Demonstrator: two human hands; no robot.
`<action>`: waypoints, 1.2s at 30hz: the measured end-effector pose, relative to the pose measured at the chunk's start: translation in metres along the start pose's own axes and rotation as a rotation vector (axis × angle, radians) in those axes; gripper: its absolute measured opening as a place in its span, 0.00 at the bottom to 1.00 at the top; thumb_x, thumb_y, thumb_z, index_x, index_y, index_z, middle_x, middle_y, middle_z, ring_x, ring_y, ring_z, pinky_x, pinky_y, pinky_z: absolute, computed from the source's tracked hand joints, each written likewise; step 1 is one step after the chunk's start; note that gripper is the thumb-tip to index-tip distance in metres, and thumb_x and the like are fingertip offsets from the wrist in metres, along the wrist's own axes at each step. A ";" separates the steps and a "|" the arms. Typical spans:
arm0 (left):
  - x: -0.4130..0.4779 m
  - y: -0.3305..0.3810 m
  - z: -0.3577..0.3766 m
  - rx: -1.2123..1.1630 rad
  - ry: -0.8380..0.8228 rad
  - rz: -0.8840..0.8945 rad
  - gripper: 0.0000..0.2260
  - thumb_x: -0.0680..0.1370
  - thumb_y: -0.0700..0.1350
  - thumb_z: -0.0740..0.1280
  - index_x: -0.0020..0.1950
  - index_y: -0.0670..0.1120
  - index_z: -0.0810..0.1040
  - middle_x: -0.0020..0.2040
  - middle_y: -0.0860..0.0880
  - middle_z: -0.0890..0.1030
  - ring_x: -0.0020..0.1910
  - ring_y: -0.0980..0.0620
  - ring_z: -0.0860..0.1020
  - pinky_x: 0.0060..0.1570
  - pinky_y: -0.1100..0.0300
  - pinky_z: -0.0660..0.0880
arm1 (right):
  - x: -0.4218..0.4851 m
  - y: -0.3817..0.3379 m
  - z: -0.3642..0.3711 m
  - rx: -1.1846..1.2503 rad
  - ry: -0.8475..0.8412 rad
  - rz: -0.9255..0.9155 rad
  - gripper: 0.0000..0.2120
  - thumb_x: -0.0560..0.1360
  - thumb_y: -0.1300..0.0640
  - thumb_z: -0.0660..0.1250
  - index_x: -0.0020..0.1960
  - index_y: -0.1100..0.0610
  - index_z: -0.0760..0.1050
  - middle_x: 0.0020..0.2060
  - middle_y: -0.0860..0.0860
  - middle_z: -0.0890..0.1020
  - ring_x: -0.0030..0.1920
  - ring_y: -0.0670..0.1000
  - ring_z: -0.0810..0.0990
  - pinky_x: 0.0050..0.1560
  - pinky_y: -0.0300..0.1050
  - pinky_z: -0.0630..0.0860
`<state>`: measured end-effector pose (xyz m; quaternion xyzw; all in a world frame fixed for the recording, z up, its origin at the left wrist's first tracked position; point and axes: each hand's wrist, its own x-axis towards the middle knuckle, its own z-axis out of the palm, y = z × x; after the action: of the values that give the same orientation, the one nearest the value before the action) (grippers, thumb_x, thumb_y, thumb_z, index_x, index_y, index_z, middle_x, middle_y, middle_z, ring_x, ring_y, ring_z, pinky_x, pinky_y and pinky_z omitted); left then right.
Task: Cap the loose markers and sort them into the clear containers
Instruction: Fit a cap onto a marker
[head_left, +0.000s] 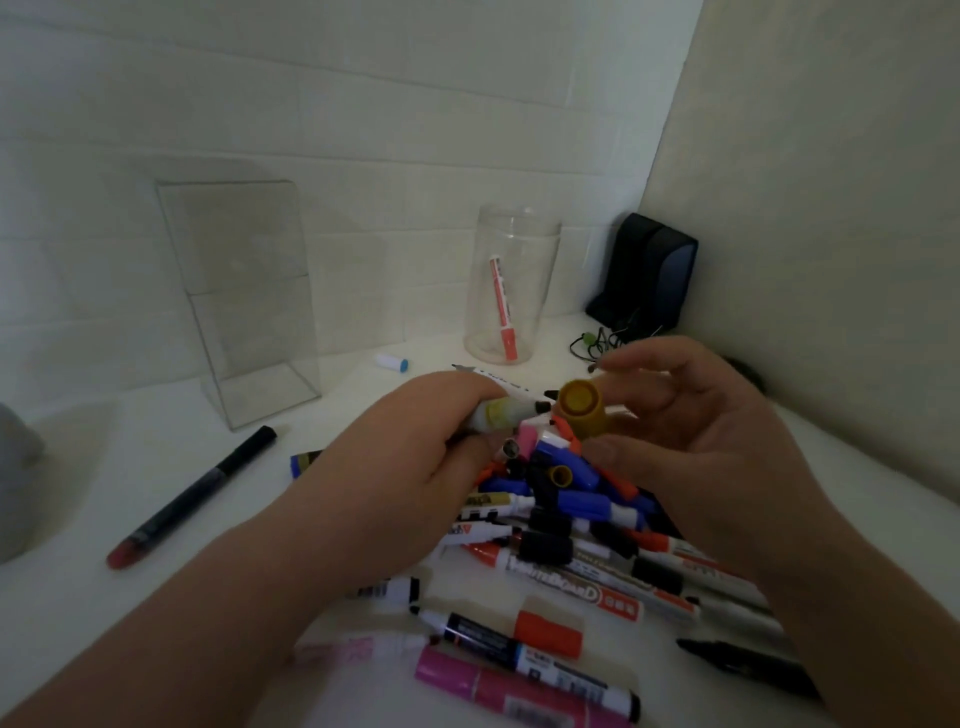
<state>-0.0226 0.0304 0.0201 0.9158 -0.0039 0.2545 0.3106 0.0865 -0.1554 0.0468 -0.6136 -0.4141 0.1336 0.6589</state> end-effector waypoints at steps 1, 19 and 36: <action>0.000 0.000 0.001 -0.023 0.004 -0.002 0.06 0.83 0.50 0.61 0.47 0.59 0.73 0.44 0.62 0.76 0.45 0.61 0.75 0.42 0.73 0.67 | 0.001 0.000 0.000 -0.031 -0.001 0.003 0.22 0.63 0.68 0.72 0.56 0.58 0.75 0.44 0.53 0.87 0.46 0.53 0.87 0.46 0.39 0.82; 0.000 -0.003 0.007 0.127 -0.041 -0.067 0.09 0.80 0.59 0.55 0.44 0.58 0.70 0.38 0.58 0.73 0.43 0.59 0.72 0.37 0.66 0.65 | 0.006 0.019 -0.001 0.570 0.027 0.293 0.15 0.62 0.60 0.79 0.47 0.58 0.82 0.32 0.51 0.71 0.28 0.47 0.65 0.24 0.36 0.65; -0.005 0.022 0.005 0.335 -0.241 -0.032 0.10 0.82 0.52 0.59 0.47 0.60 0.58 0.40 0.59 0.67 0.39 0.59 0.68 0.38 0.64 0.62 | -0.014 0.001 0.005 -0.930 -0.231 -0.275 0.18 0.71 0.40 0.71 0.60 0.37 0.76 0.43 0.30 0.80 0.41 0.35 0.79 0.38 0.26 0.74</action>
<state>-0.0283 0.0089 0.0271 0.9784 0.0162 0.1354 0.1551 0.0750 -0.1616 0.0400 -0.7632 -0.5774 -0.0863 0.2769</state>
